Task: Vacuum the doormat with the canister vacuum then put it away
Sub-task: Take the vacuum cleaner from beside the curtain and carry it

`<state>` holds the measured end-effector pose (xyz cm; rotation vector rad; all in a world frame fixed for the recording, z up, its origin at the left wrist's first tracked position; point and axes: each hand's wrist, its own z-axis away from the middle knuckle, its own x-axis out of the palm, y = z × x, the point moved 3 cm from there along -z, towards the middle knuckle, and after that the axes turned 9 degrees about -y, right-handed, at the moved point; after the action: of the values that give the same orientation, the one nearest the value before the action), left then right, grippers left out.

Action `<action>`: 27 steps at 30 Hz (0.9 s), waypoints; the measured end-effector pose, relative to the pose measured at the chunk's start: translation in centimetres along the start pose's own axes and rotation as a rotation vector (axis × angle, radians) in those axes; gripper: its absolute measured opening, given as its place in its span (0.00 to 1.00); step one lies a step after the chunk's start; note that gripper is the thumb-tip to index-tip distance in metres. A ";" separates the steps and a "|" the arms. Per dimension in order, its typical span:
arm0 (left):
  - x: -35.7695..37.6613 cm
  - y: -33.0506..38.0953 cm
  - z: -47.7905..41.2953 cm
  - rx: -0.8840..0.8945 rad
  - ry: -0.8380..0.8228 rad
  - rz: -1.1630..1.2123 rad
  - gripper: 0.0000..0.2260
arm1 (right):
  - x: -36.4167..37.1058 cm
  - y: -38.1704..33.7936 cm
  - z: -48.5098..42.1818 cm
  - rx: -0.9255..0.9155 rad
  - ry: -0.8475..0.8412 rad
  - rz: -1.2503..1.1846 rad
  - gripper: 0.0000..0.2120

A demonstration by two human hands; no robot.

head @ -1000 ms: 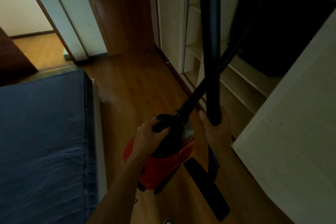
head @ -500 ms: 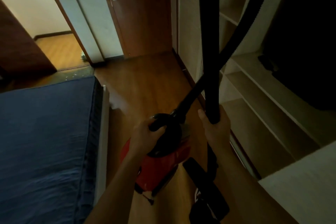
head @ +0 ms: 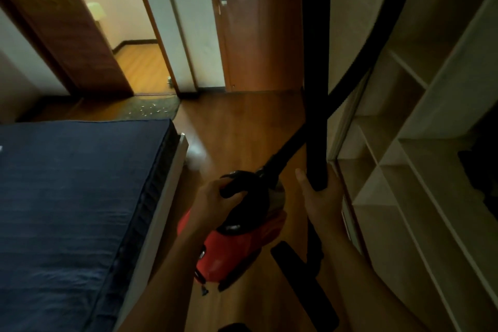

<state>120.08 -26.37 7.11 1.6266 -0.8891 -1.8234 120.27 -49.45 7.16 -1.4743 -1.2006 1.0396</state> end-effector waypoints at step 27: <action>-15.5 -11.0 -41.1 -0.056 0.116 0.120 0.10 | 22.6 7.1 -40.8 -0.034 -0.107 0.127 0.23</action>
<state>163.21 -12.61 6.31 1.5915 -0.8583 -1.6413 164.76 -33.77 7.30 -1.5548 -1.2171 1.2014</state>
